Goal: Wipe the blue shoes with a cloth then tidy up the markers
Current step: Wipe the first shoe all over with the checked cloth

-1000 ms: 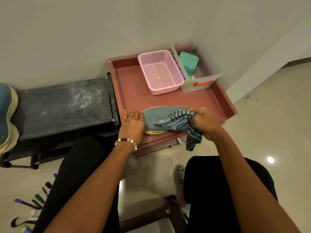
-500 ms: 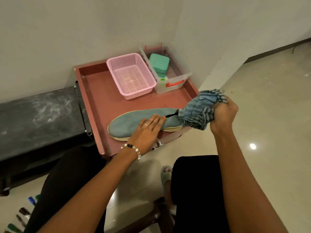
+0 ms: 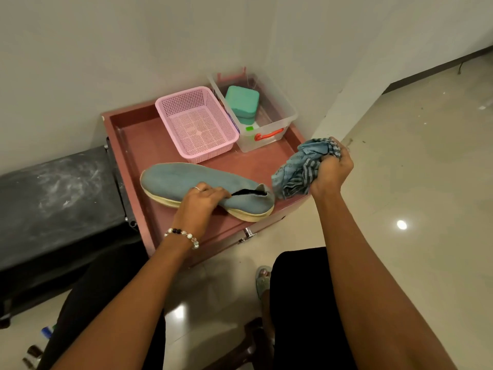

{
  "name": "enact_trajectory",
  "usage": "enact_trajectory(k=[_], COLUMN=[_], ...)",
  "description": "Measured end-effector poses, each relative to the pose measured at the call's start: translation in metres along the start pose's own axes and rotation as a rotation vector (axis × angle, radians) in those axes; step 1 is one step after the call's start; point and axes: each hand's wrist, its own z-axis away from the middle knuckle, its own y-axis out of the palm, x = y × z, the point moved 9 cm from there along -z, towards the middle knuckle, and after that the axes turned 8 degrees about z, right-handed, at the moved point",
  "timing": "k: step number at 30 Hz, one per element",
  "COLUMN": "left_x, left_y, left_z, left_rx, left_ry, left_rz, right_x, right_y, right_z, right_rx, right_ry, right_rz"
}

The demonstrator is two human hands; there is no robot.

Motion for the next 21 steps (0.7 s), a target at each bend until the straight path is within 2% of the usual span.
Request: enact_trajectory(k=[3, 5, 7, 9, 10, 11, 13, 15, 16, 18, 20, 21], left_x=[0.021, 0.030, 0.033, 0.033, 0.032, 0.032, 0.030, 0.028, 0.029, 0.029, 0.026, 0.026], left_y=[-0.007, -0.011, -0.016, -0.022, -0.027, -0.032, -0.046, -0.058, -0.061, -0.060, -0.053, -0.045], left_z=[0.007, 0.011, 0.013, 0.017, 0.018, 0.019, 0.022, 0.027, 0.031, 0.037, 0.041, 0.043], left_rx=[0.043, 0.037, 0.016, 0.001, -0.007, -0.026, -0.105, -0.225, -0.283, -0.364, -0.392, -0.378], left_ry=[-0.075, -0.090, -0.114, -0.134, -0.150, -0.175, -0.258, -0.355, -0.408, -0.514, -0.634, -0.724], left_rz=[-0.012, -0.049, -0.068, -0.091, -0.089, -0.071, -0.002, 0.107, 0.169, 0.222, 0.202, 0.213], right_x=[-0.001, -0.008, -0.023, -0.042, -0.049, -0.052, -0.041, -0.019, -0.013, -0.021, -0.052, -0.066], right_y=[0.003, 0.014, 0.032, 0.050, 0.055, 0.059, 0.070, 0.086, 0.096, 0.116, 0.123, 0.122], right_z=[0.006, 0.014, 0.024, 0.042, 0.048, 0.053, 0.059, 0.075, 0.085, 0.111, 0.137, 0.143], right_rx=[0.012, 0.090, 0.261, 0.494, 0.586, 0.624, 0.522, 0.430, 0.472, 0.727, 0.993, 1.048], right_ry=[0.002, 0.051, 0.142, 0.215, 0.161, 0.020, -0.362, -0.605, -0.665, -0.657, -0.578, -0.566], right_rz=[0.029, 0.043, 0.106, 0.397, 0.662, 0.954, 1.373, 1.384, 1.315, 1.239, 1.412, 1.537])
